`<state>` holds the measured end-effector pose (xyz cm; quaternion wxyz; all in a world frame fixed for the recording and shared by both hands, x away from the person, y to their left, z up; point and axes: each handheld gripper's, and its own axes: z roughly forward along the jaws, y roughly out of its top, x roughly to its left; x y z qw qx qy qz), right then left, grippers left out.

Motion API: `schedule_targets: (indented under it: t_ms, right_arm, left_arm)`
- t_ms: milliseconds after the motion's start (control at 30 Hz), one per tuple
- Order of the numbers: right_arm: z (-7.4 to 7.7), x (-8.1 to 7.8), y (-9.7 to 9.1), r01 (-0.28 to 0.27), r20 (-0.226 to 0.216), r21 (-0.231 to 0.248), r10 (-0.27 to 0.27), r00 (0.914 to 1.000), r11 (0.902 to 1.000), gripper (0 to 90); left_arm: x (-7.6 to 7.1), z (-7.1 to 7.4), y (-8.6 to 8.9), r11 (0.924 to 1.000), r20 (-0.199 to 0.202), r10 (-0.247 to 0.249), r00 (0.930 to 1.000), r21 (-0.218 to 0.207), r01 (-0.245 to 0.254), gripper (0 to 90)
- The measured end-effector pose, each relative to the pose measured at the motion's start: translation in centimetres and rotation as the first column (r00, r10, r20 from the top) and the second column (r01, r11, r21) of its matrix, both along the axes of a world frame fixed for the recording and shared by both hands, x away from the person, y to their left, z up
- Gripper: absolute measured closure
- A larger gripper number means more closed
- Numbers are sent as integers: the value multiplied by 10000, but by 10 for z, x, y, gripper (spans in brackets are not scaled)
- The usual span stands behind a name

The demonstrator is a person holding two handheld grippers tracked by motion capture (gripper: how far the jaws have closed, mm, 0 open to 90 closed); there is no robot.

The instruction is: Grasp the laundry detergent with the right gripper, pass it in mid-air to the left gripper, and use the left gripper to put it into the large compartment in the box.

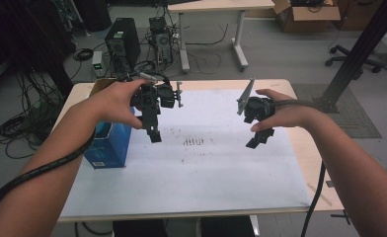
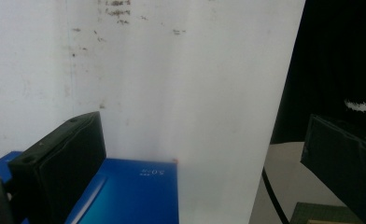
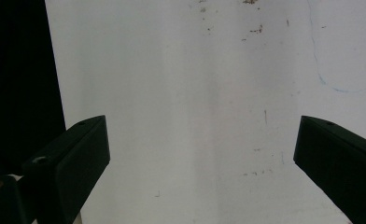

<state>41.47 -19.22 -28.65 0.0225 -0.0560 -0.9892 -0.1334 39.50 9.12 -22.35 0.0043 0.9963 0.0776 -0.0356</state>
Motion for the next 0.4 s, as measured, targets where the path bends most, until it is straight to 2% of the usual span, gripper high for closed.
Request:
schedule_targets:
  t_ms: [333,400]
  right_arm:
    - [0,-2,0,69,36,53,-70,10000,10000,32]
    - [0,-1,0,0,-38,50,0,10000,10000,37]
  left_arm:
    - [-1,1,0,9999,63,-42,10000,-135,43,2]
    - [1,1,-1,10000,69,-15,10000,-57,15,2]
